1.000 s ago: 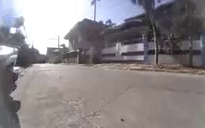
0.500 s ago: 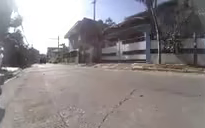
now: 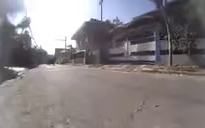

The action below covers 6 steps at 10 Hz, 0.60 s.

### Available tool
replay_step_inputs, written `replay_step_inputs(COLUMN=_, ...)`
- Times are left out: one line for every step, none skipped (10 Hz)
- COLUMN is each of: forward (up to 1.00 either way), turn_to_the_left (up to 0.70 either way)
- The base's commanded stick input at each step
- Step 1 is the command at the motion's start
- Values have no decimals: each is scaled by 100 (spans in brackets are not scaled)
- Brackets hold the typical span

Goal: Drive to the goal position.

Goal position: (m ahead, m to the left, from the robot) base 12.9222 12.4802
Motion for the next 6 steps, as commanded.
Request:
replay_step_inputs(forward=70, turn_to_the_left=35)
replay_step_inputs(forward=70, turn_to_the_left=35)
replay_step_inputs(forward=70, turn_to_the_left=35)
replay_step_inputs(forward=70, turn_to_the_left=35)
replay_step_inputs(forward=70, turn_to_the_left=35)
replay_step_inputs(forward=70, turn_to_the_left=35)
